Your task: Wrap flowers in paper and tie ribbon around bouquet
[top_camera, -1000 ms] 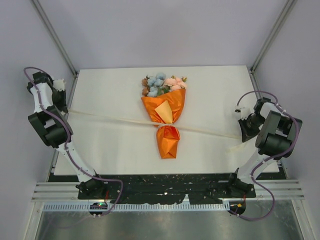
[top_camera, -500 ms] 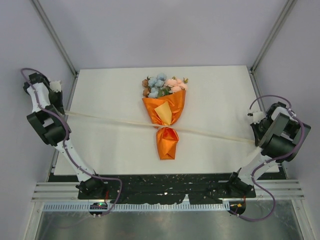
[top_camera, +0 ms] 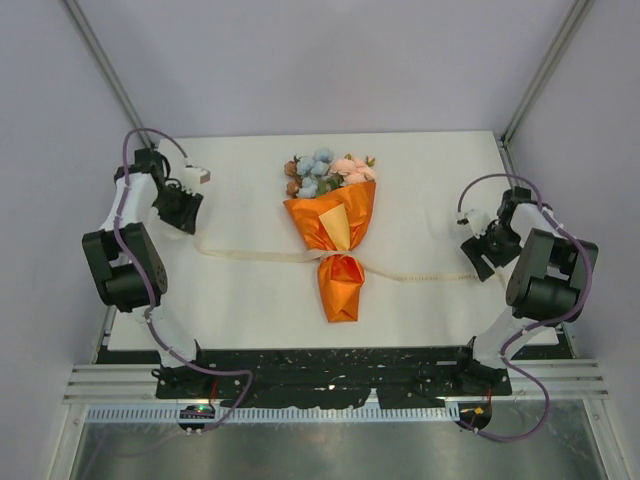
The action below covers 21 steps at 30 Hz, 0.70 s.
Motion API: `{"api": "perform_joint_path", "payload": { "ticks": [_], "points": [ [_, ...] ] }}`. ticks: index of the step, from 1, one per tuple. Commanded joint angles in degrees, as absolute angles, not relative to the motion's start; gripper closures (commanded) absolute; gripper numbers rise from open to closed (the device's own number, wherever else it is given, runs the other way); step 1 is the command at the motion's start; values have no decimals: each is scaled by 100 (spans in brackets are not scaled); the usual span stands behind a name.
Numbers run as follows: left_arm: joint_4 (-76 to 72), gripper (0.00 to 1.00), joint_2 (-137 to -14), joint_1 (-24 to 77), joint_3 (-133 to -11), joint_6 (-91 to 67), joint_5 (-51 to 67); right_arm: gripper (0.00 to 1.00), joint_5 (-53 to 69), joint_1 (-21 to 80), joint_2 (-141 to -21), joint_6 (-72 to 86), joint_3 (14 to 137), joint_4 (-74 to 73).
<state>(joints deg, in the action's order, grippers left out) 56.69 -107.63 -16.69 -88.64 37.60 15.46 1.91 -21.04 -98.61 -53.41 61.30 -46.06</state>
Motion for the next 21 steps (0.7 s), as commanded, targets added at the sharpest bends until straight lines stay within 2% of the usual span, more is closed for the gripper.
{"api": "perform_joint_path", "payload": {
  "ticks": [1,2,3,4,5,7,10,12,13,16,18,21],
  "points": [
    [5265,54,-10249,-1678,-8649,4271,2204,25,650,-2092,-9213,-5941,6740,-5280],
    [5212,44,-9996,-1748,-8588,4306,2484,18,885,-2144,-9046,-6159,6785,-5352],
    [5073,20,-9706,-1784,-8465,4368,2679,15,1009,-2145,-8731,-6257,6837,-5396],
    [4854,13,-9329,-1784,-8325,4394,2837,3,1350,-2153,-8501,-6545,6829,-5414],
    [4669,1,-8942,-1758,-8158,4490,3056,5,1632,-2153,-8081,-6704,6855,-5484],
    [3933,0,-8213,-1697,-7597,4562,3522,5,2580,-2153,-7545,-6952,6821,-5545],
    [1903,0,-7332,-1346,-6419,3701,3077,4,3574,-1751,-7041,-6365,6557,-5133],
    [2570,0,-7233,-1021,-6319,4644,3356,4,3727,-1163,-7005,-6399,6434,-5072],
    [2880,0,-7294,-880,-6354,4762,3514,4,3422,-516,-7153,-6311,6425,-5063],
    [3996,0,-7724,-563,-6609,4527,4496,0,3305,376,-7846,-6205,6355,-5107],
    [3729,0,-7883,-195,-6391,3854,4615,0,3226,964,-8172,-6012,6189,-4696],
    [2360,0,-7779,621,-5452,3079,4379,4,3015,1379,-8639,-6012,6100,-4378]
  ]
}}
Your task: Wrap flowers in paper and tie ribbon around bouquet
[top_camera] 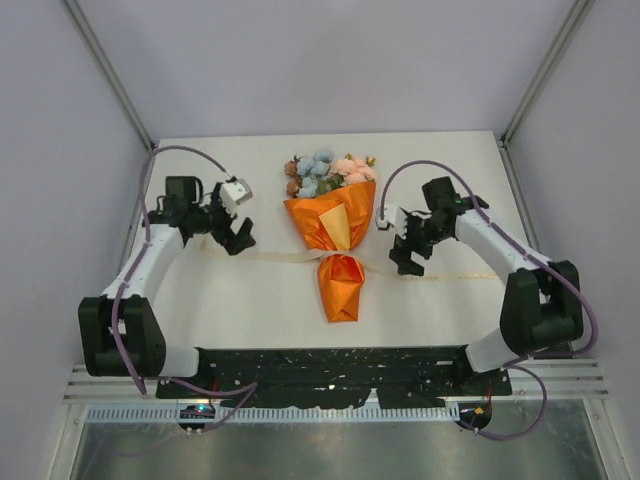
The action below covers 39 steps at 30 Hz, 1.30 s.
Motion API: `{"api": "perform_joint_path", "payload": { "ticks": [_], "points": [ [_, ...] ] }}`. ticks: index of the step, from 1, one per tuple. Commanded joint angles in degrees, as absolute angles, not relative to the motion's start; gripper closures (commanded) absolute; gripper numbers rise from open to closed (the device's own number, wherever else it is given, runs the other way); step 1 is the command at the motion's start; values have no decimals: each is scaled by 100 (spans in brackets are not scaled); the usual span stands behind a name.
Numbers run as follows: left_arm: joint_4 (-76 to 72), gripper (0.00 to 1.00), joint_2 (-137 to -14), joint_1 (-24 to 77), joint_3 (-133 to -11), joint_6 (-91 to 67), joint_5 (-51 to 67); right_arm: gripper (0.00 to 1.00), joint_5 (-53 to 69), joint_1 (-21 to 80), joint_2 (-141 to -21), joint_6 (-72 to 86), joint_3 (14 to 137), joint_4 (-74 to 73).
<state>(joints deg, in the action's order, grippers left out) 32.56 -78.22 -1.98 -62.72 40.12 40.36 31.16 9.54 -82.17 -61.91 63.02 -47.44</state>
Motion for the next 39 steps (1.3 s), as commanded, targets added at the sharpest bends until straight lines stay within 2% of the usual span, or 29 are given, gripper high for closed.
{"api": "perform_joint_path", "payload": {
  "ticks": [1,3,5,13,17,18,19,20,22,34,39],
  "points": [
    [1790,0,-7726,1007,-5197,2789,4099,6,3006,1476,-8901,-6003,6152,-4342],
    [1407,2,-7874,1535,-5106,2741,3747,9,2988,1608,-9287,-5942,6336,-4446],
    [1732,6,-8260,1915,-5291,2874,2850,11,3128,1696,-9666,-5793,6600,-4604],
    [1897,2,-8569,1916,-5387,3181,3032,19,3015,2082,-10652,-5010,7242,-4518],
    [2074,0,-8578,2205,-5467,3410,2849,40,3032,2197,-10846,-5001,7348,-4702],
    [2092,0,-8587,2293,-5510,3436,2752,56,3032,2197,-10846,-5018,7269,-4746],
    [2092,2,-8578,2381,-5537,3515,2647,62,3041,2197,-10846,-5010,7208,-4755],
    [2083,3,-8578,2486,-5563,3637,2524,77,3024,2197,-10828,-4984,7137,-4755],
    [1777,4,-8552,2697,-5458,4050,2234,95,2988,2197,-10785,-4922,7041,-4781],
    [1960,2,-9720,3401,-5976,5562,1109,95,3735,1872,-10327,-4491,6724,-4781],
    [2811,4,-10387,3560,-6766,5801,844,95,3885,1881,-10459,-4377,6759,-4799]
  ]
}}
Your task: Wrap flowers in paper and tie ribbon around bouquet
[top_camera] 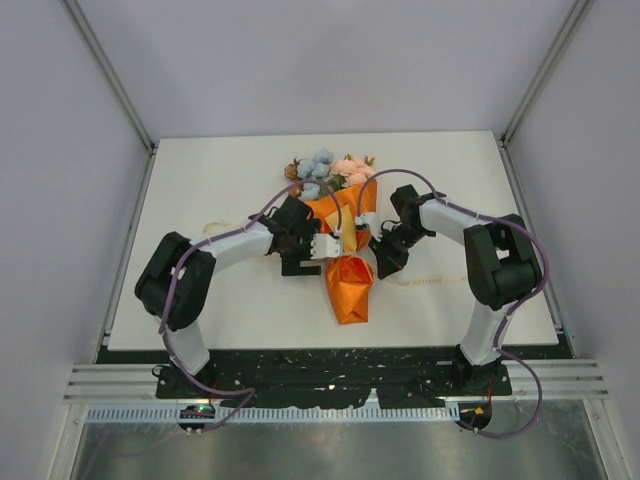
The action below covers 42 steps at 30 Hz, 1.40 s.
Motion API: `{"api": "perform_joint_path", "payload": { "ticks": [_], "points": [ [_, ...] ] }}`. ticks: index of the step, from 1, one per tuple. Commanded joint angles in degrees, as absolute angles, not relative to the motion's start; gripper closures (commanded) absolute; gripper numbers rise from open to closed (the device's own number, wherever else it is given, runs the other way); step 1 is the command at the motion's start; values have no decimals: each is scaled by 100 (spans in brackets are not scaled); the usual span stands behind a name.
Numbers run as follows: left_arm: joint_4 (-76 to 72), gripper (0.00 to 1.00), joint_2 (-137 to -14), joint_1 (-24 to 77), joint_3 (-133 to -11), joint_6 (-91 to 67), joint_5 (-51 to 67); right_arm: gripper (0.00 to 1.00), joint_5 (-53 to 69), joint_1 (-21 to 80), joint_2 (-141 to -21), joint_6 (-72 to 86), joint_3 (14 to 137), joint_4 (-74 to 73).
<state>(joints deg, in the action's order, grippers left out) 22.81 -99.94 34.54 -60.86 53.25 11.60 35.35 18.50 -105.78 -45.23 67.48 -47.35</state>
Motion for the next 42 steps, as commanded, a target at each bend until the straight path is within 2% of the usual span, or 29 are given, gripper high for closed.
{"api": "perform_joint_path", "payload": {
  "ticks": [1,5,8,9,11,13,14,18,24,25,26,27,29,30,32,37,42],
  "points": [
    [3117,4,-10519,3594,-6959,5862,870,95,3885,1872,-10468,-4377,6759,-4808],
    [4163,10,-11020,3805,-7654,6081,861,95,3937,1854,-10511,-4386,6776,-4799],
    [4797,25,-11179,4007,-7909,6153,1019,95,4034,1776,-10573,-4368,6829,-4799],
    [5008,50,-11232,4051,-8067,6074,1141,95,4034,1723,-10608,-4368,6864,-4799],
    [5228,79,-11302,4017,-8313,5802,1291,95,4060,1653,-10626,-4351,6899,-4799],
    [5264,97,-11364,3842,-8498,5486,1336,95,4096,1591,-10617,-4359,6908,-4816],
    [5413,100,-11408,3684,-8638,5310,1484,95,4096,1582,-10617,-4359,6917,-4834],
    [5442,100,-11207,2789,-8886,4064,2495,94,4026,1486,-10494,-4202,6865,-4904],
    [4045,100,-10477,1750,-7964,1848,2925,95,3673,1318,-10371,-3349,6873,-4860],
    [3860,96,-10363,1749,-7798,1707,3153,95,3752,1327,-10354,-3262,6873,-4869],
    [3241,76,-10206,1793,-7517,1131,3155,94,3866,1362,-10354,-3156,6864,-4826],
    [2756,63,-10065,1802,-7306,603,3338,94,3902,1380,-10362,-3138,6847,-4790],
    [1178,48,-9670,1889,-6377,-687,3437,95,3902,1459,-10467,-3041,6838,-4720],
    [508,44,-9485,1994,-6059,-1095,3236,95,3850,1459,-10520,-2911,6864,-4702],
    [-469,40,-9308,2388,-5487,-1615,2928,94,3797,1415,-10678,-2874,6951,-4824],
    [-1466,39,-9509,3128,-5063,-1618,2163,95,3850,1257,-10714,-2786,6961,-4922],
    [-1591,38,-9983,3472,-5115,-906,1451,95,3876,1248,-10731,-2804,6996,-4966]
  ]
}}
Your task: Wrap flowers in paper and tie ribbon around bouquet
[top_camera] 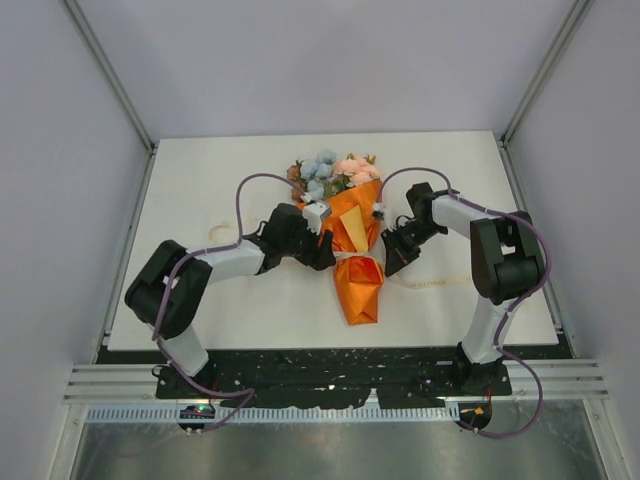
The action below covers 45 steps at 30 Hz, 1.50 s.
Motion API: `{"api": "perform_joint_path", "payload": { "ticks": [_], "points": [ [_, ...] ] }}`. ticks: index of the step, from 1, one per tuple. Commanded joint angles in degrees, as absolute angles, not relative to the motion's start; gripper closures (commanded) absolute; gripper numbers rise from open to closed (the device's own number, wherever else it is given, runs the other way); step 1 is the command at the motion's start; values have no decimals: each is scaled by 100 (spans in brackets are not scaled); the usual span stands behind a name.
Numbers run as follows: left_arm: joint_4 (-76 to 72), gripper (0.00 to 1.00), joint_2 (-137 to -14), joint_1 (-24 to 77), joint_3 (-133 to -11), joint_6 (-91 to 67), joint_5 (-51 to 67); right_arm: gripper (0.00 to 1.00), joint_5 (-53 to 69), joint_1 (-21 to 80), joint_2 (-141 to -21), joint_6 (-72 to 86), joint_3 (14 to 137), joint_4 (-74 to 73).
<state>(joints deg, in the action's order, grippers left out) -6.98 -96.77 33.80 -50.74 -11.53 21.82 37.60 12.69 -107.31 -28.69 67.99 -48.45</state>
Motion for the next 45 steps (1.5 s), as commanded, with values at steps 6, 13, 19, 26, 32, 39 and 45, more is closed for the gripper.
{"api": "perform_joint_path", "payload": {
  "ticks": [6,13,19,26,32,39,45],
  "points": [
    [-1723,40,-10142,3498,-5018,-589,1266,95,3929,1248,-10775,-2856,7005,-4992],
    [-764,66,-10213,3402,-5133,-527,1475,95,3973,1248,-10767,-2804,6996,-4940],
    [-360,100,-9968,2771,-5133,-1264,1406,95,3737,1222,-10407,-2163,6584,-4361],
    [842,100,-9589,1557,-5369,-1855,1362,95,2418,695,-10327,-871,6311,-3955],
    [1520,100,-9694,1108,-5686,-1890,1354,95,1424,291,-10257,-563,6126,-3964],
    [1687,100,-9694,633,-5704,-2101,1617,96,1257,220,-10204,-501,6170,-4254],
    [1469,100,-9484,1045,-5845,-1127,2284,96,2090,553,-10003,-624,6319,-4079]
  ]
}}
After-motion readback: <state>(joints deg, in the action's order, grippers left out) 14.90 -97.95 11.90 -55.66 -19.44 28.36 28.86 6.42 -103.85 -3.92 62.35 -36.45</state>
